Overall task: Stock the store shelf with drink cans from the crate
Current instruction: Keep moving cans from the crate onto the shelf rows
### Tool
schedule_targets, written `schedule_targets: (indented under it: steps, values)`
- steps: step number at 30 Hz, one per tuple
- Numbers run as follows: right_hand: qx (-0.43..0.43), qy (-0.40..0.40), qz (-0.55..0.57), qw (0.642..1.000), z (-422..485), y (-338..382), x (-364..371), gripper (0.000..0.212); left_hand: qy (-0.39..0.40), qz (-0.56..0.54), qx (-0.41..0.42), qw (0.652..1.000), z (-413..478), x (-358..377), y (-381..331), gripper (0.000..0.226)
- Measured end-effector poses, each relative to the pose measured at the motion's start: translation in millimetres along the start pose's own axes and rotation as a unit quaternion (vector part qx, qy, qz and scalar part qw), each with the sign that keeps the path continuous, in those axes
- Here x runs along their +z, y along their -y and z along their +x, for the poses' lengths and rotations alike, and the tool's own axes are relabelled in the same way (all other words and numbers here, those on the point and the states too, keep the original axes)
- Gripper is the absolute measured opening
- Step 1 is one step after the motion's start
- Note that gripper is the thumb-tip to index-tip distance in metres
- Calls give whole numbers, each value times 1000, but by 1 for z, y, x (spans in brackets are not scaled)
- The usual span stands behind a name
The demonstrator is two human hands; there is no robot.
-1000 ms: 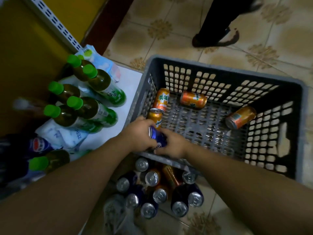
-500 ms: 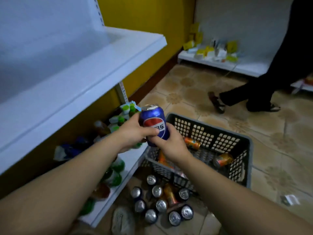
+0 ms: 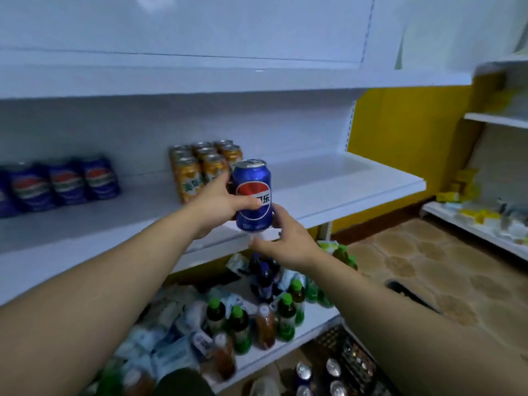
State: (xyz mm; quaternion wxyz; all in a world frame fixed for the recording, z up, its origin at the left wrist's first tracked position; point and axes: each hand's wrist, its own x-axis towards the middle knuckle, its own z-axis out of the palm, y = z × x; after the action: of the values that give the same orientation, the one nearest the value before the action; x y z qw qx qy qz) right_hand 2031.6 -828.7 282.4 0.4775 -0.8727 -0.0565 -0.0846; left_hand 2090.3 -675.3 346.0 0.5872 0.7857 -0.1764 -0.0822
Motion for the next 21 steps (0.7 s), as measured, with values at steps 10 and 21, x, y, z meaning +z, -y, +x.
schedule_targets:
  steps: [10, 21]
  values:
    - [-78, 226, -353, 905, 56, 69, 143, 70, -245, 44, -108, 962, -99, -171, 79, 61]
    - [-83, 272, -410, 867, 113, 107, 219, 84, -311, 16, -84, 947, -91, -246, 119, 78]
